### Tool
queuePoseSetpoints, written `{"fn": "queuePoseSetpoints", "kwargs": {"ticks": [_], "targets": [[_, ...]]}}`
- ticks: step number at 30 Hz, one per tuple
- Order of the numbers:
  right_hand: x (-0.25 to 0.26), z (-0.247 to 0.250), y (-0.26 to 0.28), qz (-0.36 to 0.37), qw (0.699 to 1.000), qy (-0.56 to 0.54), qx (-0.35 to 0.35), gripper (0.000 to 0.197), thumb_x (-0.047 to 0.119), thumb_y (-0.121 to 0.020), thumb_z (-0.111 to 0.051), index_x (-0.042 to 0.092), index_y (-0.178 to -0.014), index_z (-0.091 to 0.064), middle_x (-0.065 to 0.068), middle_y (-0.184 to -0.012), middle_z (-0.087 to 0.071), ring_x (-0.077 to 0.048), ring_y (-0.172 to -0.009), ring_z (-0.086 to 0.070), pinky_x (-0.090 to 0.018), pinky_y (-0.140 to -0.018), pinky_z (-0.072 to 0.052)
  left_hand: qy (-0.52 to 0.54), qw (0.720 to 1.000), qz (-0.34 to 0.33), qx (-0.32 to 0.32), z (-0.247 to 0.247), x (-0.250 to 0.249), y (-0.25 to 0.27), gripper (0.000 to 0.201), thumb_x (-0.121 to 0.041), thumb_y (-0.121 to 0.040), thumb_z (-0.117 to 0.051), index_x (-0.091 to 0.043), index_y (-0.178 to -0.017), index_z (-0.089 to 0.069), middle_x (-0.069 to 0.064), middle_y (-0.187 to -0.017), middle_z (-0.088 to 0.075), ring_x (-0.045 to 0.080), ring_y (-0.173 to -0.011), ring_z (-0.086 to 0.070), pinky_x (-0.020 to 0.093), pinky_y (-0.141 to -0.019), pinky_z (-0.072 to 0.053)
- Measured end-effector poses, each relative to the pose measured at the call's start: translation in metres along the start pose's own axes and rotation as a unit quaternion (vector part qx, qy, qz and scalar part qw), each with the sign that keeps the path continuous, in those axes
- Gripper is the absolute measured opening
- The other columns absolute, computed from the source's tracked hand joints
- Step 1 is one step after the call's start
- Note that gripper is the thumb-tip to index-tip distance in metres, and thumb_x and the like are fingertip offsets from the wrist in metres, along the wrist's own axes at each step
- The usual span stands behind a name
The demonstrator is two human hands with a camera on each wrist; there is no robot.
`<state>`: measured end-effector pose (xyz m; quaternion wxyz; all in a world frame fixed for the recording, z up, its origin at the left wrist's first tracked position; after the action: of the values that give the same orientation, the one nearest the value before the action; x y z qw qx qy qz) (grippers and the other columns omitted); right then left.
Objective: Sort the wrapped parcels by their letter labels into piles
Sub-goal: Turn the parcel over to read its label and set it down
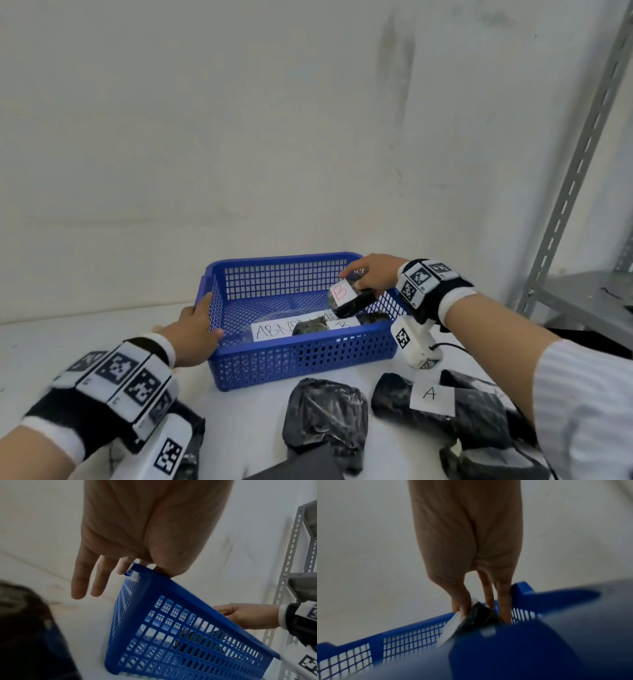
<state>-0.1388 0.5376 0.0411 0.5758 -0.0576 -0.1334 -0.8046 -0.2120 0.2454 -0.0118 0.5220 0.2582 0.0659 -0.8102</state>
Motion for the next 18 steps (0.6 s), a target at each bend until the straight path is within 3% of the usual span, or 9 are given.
{"fn": "queuePoseSetpoints", "kwargs": {"ticks": [3, 6, 7, 9, 11, 14, 18], "targets": [[0.002, -0.008, -0.006, -0.006, 0.997, 0.067, 0.026, 0.044, 0.013, -0.099, -0.052, 0.028, -0.14, -0.056, -0.004, -0.149, -0.047, -0.025, -0.129, -0.05, -0.032, -0.099, -0.046, -0.005, 1.0, 0.014, -0.007, -0.003, 0.006, -0.002, 0.071, -0.023, -0.103, -0.037, -0.021, -0.153, 0.013, 0.018, -0.155, -0.018, 0.04, -0.123, -0.048, 0.044, -0.089, -0.049], [0.004, -0.013, -0.007, -0.005, 0.993, 0.111, 0.044, 0.042, 0.027, -0.1, -0.054, 0.027, -0.142, -0.051, -0.003, -0.147, -0.051, -0.023, -0.127, -0.052, -0.032, -0.1, -0.044, -0.006, 0.999, 0.035, -0.001, -0.004, 0.012, -0.004, 0.077, -0.023, -0.103, -0.038, -0.023, -0.151, 0.022, 0.018, -0.156, -0.012, 0.043, -0.111, -0.054, 0.041, -0.063, -0.054], [0.003, -0.016, -0.007, -0.004, 0.99, 0.127, 0.054, 0.047, 0.034, -0.099, -0.058, 0.026, -0.144, -0.047, -0.003, -0.147, -0.051, -0.023, -0.128, -0.051, -0.033, -0.1, -0.043, -0.006, 0.999, 0.037, 0.004, -0.006, 0.013, -0.006, 0.078, -0.022, -0.103, -0.039, -0.024, -0.151, 0.022, 0.018, -0.155, -0.012, 0.044, -0.11, -0.054, 0.043, -0.063, -0.055], [0.001, -0.019, -0.006, -0.005, 0.984, 0.166, 0.067, 0.06, 0.04, -0.095, -0.065, 0.024, -0.148, -0.04, -0.004, -0.147, -0.049, -0.024, -0.13, -0.05, -0.032, -0.096, -0.042, -0.009, 0.999, 0.032, -0.004, -0.005, 0.013, -0.006, 0.073, -0.022, -0.103, -0.038, -0.023, -0.153, 0.015, 0.022, -0.154, -0.017, 0.048, -0.115, -0.052, 0.047, -0.078, -0.054], [0.0, -0.021, -0.007, -0.004, 0.978, 0.198, 0.065, 0.064, 0.034, -0.093, -0.068, 0.023, -0.149, -0.037, -0.006, -0.146, -0.049, -0.026, -0.131, -0.048, -0.03, -0.089, -0.039, -0.008, 0.999, 0.032, -0.008, -0.005, 0.014, -0.006, 0.068, -0.024, -0.104, -0.037, -0.023, -0.154, 0.008, 0.025, -0.153, -0.021, 0.05, -0.118, -0.05, 0.048, -0.087, -0.05], [-0.003, -0.024, -0.011, 0.012, 0.975, 0.211, 0.068, 0.062, 0.021, -0.091, -0.071, 0.021, -0.144, -0.041, -0.007, -0.143, -0.053, -0.026, -0.126, -0.053, -0.032, -0.093, -0.042, 0.0, 0.999, 0.034, -0.012, -0.005, 0.015, -0.007, 0.068, -0.025, -0.104, -0.037, -0.025, -0.154, 0.008, 0.025, -0.153, -0.022, 0.05, -0.119, -0.049, 0.048, -0.087, -0.05], [-0.008, -0.026, -0.009, 0.023, 0.97, 0.218, 0.103, 0.055, 0.02, -0.092, -0.069, 0.019, -0.142, -0.045, -0.004, -0.139, -0.056, -0.023, -0.124, -0.054, -0.034, -0.098, -0.042, 0.011, 0.999, 0.039, -0.008, -0.006, 0.015, -0.006, 0.067, -0.025, -0.104, -0.037, -0.027, -0.154, 0.008, 0.024, -0.153, -0.021, 0.049, -0.114, -0.051, 0.048, -0.085, -0.05]]}}
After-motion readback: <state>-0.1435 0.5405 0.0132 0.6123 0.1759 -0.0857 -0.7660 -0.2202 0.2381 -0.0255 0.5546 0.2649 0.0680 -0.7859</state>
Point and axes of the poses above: each hand's wrist, its own y-axis away from the middle knuckle, its own z-axis out of the back of the hand, x = y × z, the point moved 8 cm from there along -y, towards the middle knuckle
